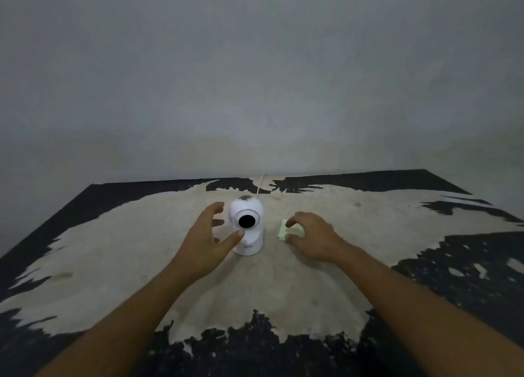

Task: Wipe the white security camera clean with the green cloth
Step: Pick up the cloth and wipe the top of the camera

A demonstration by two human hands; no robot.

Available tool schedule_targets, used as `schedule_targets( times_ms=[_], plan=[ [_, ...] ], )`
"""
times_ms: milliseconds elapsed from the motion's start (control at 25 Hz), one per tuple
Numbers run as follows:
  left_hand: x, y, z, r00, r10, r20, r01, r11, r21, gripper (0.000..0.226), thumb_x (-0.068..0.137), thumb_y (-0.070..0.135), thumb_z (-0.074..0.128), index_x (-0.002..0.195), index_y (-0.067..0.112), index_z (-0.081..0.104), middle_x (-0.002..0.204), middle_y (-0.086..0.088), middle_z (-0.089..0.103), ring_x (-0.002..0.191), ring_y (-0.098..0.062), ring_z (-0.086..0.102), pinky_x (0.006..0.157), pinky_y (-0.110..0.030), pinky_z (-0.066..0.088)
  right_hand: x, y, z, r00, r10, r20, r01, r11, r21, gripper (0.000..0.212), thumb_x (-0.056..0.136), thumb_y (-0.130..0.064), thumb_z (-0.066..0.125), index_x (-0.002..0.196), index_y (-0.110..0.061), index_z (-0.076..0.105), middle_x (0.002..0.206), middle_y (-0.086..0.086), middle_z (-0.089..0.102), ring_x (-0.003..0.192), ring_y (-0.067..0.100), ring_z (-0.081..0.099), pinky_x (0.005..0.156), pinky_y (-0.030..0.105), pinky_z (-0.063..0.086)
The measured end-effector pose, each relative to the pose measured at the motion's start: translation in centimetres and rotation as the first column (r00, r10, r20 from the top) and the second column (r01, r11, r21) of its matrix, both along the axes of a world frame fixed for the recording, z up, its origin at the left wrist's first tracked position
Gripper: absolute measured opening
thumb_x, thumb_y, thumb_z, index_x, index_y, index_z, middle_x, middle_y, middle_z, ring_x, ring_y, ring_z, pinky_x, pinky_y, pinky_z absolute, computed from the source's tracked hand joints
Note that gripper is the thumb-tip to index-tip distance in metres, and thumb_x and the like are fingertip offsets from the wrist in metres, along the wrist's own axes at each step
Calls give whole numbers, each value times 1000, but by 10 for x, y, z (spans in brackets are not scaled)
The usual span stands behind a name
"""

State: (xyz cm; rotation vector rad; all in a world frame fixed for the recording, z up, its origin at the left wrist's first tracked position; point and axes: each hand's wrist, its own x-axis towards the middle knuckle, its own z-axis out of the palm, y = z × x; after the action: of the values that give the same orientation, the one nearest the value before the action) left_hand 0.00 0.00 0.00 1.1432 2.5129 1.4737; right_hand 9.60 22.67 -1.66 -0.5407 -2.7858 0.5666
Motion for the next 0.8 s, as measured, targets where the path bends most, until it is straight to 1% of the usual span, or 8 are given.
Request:
schedule_targets(
  times_ms=[120, 240, 320, 440, 560, 640, 720, 800],
  plan=[
    [-8, 6, -7, 997, -32, 71, 30, 999, 24, 81, 66, 53, 67, 135, 28, 31, 141, 6, 42, 117, -11, 48, 87, -31, 50, -7, 5, -7, 999, -38, 37, 35, 996, 79, 34, 90, -43, 54, 120, -26, 55, 130, -4, 52, 125, 20, 43, 103, 43, 30],
    [-12, 12, -15, 986, -117, 115, 107, 990, 87, 71, 68, 50, 67, 130, 35, 35, 131, 16, 48, 117, -6, 50, 95, -37, 50, -10, 14, -16, 999, -36, 17, 34, 995, 93, 31, 92, -42, 52, 119, -30, 61, 134, -7, 53, 128, 18, 43, 103, 42, 29],
    [-11, 15, -20, 984, -127, 121, 109, 983, 144, 63, 74, 42, 67, 128, 37, 36, 128, 20, 49, 117, -2, 49, 97, -34, 47, -12, 21, -20, 999, 5, -37, 1, 986, 166, 27, 92, -42, 53, 112, -31, 66, 128, -7, 58, 121, 16, 49, 99, 40, 33],
    [-11, 17, -31, 985, -103, 139, 76, 980, 185, 58, 79, 36, 67, 127, 40, 35, 128, 22, 49, 117, -2, 50, 99, -30, 44, -14, 25, -25, 991, 105, -81, -76, 949, 306, 22, 93, -37, 53, 105, -30, 69, 112, -10, 62, 102, 14, 57, 84, 33, 32],
    [-13, 18, -37, 983, -111, 149, 79, 976, 205, 56, 80, 34, 66, 126, 40, 35, 127, 23, 51, 116, -2, 52, 96, -28, 46, -15, 26, -29, 977, 174, -123, -113, 914, 390, 17, 92, -29, 58, 102, -25, 70, 102, -6, 65, 87, 17, 62, 77, 34, 40],
    [-14, 18, -38, 983, -110, 147, 77, 974, 214, 55, 81, 31, 65, 127, 39, 36, 127, 23, 51, 115, 0, 52, 95, -25, 46, -15, 22, -24, 950, 155, -270, -84, 963, 256, 14, 91, -23, 61, 99, -19, 72, 96, -3, 67, 79, 14, 63, 73, 27, 47],
    [-15, 18, -40, 984, -108, 141, 77, 974, 212, 55, 80, 31, 65, 126, 39, 36, 126, 25, 52, 114, 3, 52, 90, -18, 47, -15, 12, -10, 877, 59, -476, -65, 998, 3, 11, 89, -17, 64, 97, -15, 72, 91, -4, 67, 80, 8, 62, 69, 11, 45],
    [-16, 18, -39, 987, -95, 130, 69, 979, 190, 55, 80, 34, 65, 126, 42, 35, 124, 28, 50, 113, 7, 51, 83, -9, 46, -15, -6, 7, 806, -35, -591, -91, 979, -182, 14, 89, -16, 64, 101, -21, 70, 93, -10, 68, 84, 4, 62, 67, 9, 47]
  ],
)
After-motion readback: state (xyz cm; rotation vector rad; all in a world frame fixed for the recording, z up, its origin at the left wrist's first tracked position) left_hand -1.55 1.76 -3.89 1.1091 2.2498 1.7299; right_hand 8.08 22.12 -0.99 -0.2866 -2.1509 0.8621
